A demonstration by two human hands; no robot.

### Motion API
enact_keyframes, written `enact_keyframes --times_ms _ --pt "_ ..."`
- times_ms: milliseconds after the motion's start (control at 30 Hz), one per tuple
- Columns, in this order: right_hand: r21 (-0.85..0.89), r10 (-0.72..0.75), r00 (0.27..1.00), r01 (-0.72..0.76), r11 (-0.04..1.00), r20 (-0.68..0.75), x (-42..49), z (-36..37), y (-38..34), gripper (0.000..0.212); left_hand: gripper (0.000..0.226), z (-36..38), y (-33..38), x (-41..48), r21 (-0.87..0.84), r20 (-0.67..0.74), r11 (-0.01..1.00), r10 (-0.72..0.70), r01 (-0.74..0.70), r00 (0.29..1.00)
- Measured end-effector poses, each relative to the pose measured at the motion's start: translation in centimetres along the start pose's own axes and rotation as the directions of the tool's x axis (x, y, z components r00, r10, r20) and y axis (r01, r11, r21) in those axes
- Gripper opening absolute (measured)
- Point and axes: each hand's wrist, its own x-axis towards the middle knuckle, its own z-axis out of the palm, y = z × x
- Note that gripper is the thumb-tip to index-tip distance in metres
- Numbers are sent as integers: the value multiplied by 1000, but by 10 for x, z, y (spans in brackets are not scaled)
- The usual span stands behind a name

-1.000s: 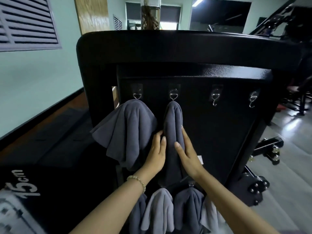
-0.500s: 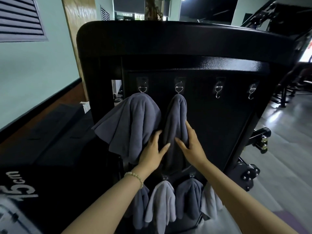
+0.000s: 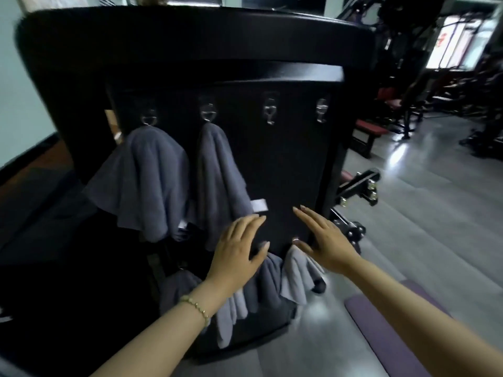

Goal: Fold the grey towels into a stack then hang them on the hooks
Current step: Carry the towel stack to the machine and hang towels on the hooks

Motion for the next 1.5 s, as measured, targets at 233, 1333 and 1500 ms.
enact_keyframes --times_ms 233,1333,1500 --pt "-158 483 873 -470 869 60 -228 -65 152 98 62 138 151 -12 -14 479 1000 -15 25 878" --pt "1 962 -273 -962 -273 1 -975 -39 457 110 58 752 785 -229 -488 826 589 550 -644 -123" --pt "99 931 -362 -926 -365 50 -1053 80 502 80 62 869 753 -339 -395 911 740 394 -544 -125"
